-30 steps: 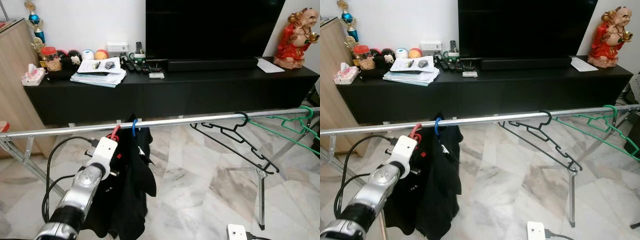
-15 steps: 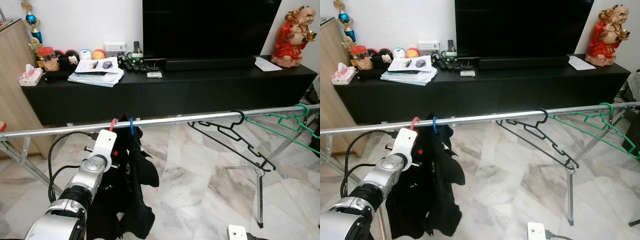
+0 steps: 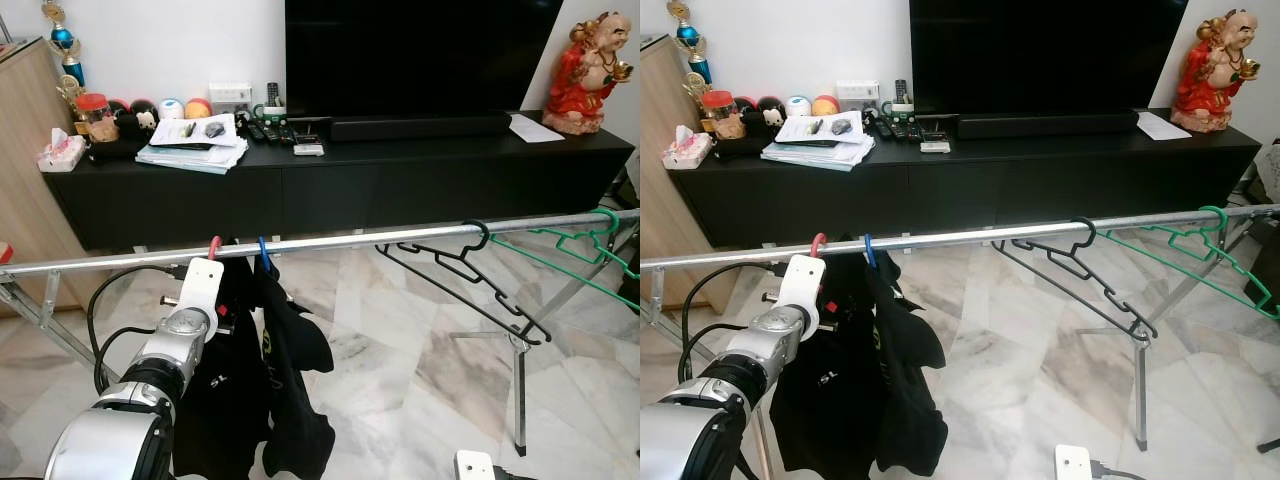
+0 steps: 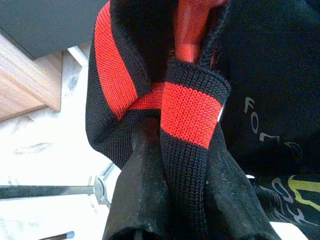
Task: Hang hanger
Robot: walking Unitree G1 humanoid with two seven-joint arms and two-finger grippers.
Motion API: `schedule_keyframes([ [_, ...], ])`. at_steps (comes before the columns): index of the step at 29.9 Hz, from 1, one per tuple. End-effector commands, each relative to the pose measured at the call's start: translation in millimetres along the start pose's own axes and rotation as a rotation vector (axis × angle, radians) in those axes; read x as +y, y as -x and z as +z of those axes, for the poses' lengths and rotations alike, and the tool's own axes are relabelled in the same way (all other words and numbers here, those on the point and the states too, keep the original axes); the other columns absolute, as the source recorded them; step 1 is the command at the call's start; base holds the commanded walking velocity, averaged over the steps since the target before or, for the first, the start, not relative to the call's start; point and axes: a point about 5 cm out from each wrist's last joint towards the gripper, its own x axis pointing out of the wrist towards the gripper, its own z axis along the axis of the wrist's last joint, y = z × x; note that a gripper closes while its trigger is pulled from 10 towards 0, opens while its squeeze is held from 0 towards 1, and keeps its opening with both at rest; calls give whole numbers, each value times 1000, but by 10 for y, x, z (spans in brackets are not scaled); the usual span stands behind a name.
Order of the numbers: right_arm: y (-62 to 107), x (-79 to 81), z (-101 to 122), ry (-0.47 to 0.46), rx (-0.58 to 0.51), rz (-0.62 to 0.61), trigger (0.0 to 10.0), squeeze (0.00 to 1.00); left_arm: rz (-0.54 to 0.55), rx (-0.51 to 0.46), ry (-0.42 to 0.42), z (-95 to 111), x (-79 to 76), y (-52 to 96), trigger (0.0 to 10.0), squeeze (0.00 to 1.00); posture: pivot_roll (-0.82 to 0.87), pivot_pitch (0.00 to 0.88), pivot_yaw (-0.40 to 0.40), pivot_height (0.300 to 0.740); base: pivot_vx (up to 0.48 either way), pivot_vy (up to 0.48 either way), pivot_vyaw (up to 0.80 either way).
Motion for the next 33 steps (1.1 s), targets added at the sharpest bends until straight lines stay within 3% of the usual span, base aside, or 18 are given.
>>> schedule_keyframes([
  [1,4,-28,-24,0,11,-8,10000,0,11,52,-2,-64,15,-2,10000,0,77,0,-12,740,0,0,0],
  [10,3,-15,-28,-4,13,-7,10000,0,29,94,109,-120,30,-2,10000,0,73,0,-6,740,0,0,0],
  [14,3,-14,-30,-6,13,-8,10000,0,18,77,91,-106,20,-3,10000,0,73,0,-5,740,0,0,0],
  [17,3,-12,-30,-8,13,-9,10000,0,19,32,112,-68,37,-3,10000,1000,78,0,-6,740,0,0,0],
  [23,3,-13,-28,-6,13,-10,10000,0,42,-30,134,-24,112,5,10000,1000,86,0,-9,740,0,0,0],
  [33,3,-18,-29,-4,14,-10,10000,0,-6,-81,1,-114,137,64,10000,1000,96,0,-13,740,0,0,0],
])
